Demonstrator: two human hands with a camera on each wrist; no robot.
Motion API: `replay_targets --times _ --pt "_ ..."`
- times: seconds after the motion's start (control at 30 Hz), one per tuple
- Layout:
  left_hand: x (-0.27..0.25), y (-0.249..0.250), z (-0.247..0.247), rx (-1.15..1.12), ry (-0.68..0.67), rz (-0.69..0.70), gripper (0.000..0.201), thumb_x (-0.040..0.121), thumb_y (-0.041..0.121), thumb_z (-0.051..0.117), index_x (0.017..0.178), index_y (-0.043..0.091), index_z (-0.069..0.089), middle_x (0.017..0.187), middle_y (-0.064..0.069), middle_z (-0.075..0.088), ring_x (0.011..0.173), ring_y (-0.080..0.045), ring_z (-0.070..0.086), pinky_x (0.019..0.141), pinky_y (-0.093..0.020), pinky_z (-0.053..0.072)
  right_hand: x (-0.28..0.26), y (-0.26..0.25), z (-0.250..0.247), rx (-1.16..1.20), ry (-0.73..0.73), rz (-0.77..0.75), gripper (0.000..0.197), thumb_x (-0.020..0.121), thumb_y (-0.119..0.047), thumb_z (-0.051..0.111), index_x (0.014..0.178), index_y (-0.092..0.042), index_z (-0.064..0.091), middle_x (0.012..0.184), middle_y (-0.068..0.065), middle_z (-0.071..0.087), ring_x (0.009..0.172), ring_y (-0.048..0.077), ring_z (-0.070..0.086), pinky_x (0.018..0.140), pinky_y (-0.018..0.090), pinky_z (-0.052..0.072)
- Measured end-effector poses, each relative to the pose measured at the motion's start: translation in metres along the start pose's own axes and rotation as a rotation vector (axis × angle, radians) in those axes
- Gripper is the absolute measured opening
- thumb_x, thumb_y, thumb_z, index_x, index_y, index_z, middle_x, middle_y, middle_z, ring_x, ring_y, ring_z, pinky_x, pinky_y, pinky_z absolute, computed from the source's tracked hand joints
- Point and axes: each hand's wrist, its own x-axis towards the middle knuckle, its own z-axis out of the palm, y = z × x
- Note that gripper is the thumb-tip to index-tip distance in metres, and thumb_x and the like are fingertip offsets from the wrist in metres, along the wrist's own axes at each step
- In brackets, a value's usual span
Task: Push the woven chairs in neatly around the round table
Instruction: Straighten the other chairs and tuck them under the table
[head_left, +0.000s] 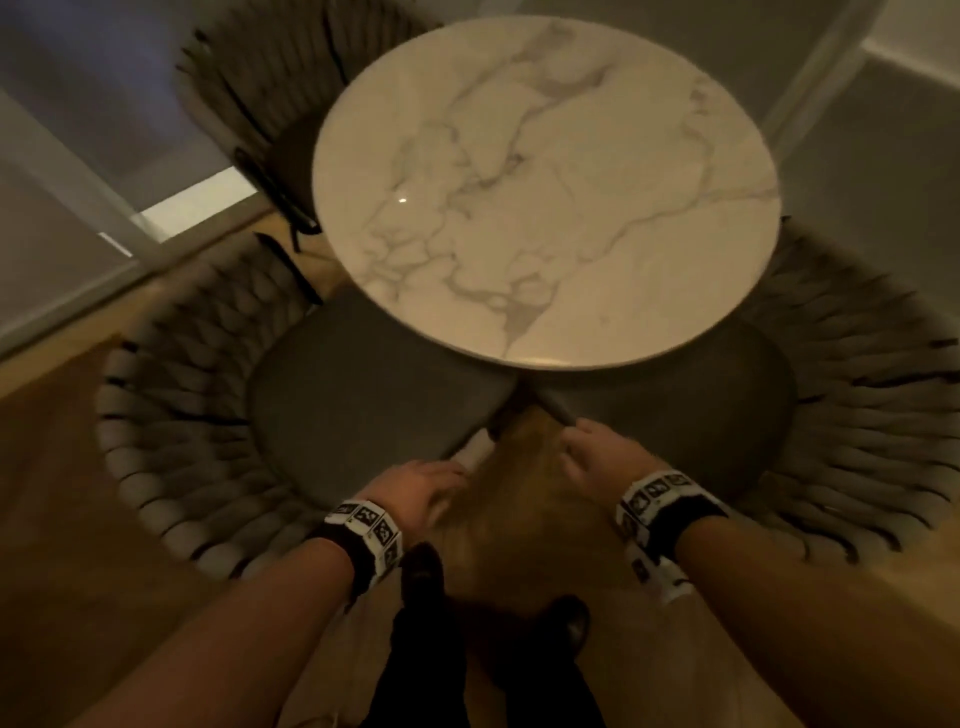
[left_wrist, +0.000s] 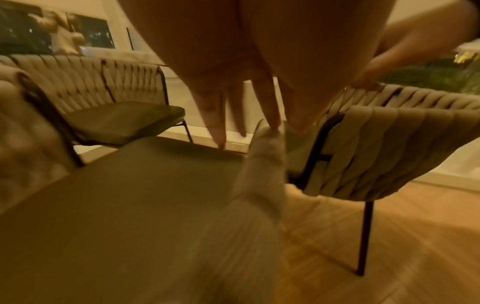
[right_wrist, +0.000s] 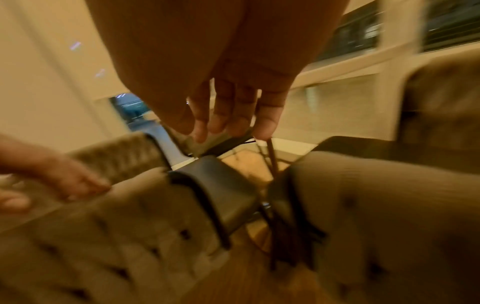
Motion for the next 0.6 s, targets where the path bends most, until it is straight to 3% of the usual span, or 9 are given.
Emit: replay_targets --times 0.13,0.23,0.33,0.47,0.6 --pt "-0.041 -0.055 0.012 0.046 -0.081 -0.16 0.07 0.08 0.056 0.056 0.142 0.042 0.028 0.146 0.003 0.042 0.126 -0.024 0.049 0.105 -0.04 0.043 0.052 -0.077 0.038 -0.241 -0.165 -0.286 0.048 0.09 -0.036 0.055 0.136 -0.027 0.043 0.141 0.004 0.039 0.127 0.027 0.037 0.102 0.047 0.042" --pt "-0.07 -0.085 0.021 0.095 -0.23 -0.214 0.067 0.077 0.055 0.063 0.137 0.043 0.037 0.138 0.003 0.053 0.121 -0.023 0.054 0.101 -0.039 0.046 0.076 -0.108 0.057 -0.446 -0.341 -0.321 0.056 0.091 -0.045 0.052 0.143 -0.033 0.033 0.155 0.001 0.023 0.142 0.03 0.017 0.108 0.054 0.03" --pt "-0.094 -0.109 0.025 0.143 -0.296 -0.257 0.056 0.078 0.042 0.064 0.13 0.044 0.044 0.133 0.007 0.057 0.118 -0.021 0.056 0.097 -0.041 0.047 0.089 -0.115 0.067 -0.625 -0.429 -0.29 0.05 0.093 -0.051 0.044 0.141 -0.041 0.031 0.154 -0.001 0.028 0.142 0.03 0.017 0.108 0.056 0.023" --pt "-0.104 -0.121 0.029 0.193 -0.347 -0.269 0.056 0.089 0.033 0.056 0.139 0.044 0.033 0.144 0.005 0.045 0.127 -0.026 0.048 0.098 -0.044 0.042 0.091 -0.11 0.069 -0.664 -0.431 -0.266 0.049 0.094 -0.053 0.039 0.141 -0.043 0.026 0.151 0.002 0.034 0.139 0.032 0.024 0.112 0.054 0.021" --pt "-0.106 -0.124 0.04 0.213 -0.342 -0.277 0.07 0.088 0.023 0.06 0.143 0.044 0.023 0.143 0.003 0.045 0.123 -0.027 0.05 0.091 -0.043 0.045 0.091 -0.11 0.072 -0.651 -0.397 -0.266 0.047 0.095 -0.054 0.036 0.14 -0.044 0.028 0.147 0.002 0.038 0.137 0.031 0.026 0.113 0.052 0.022"
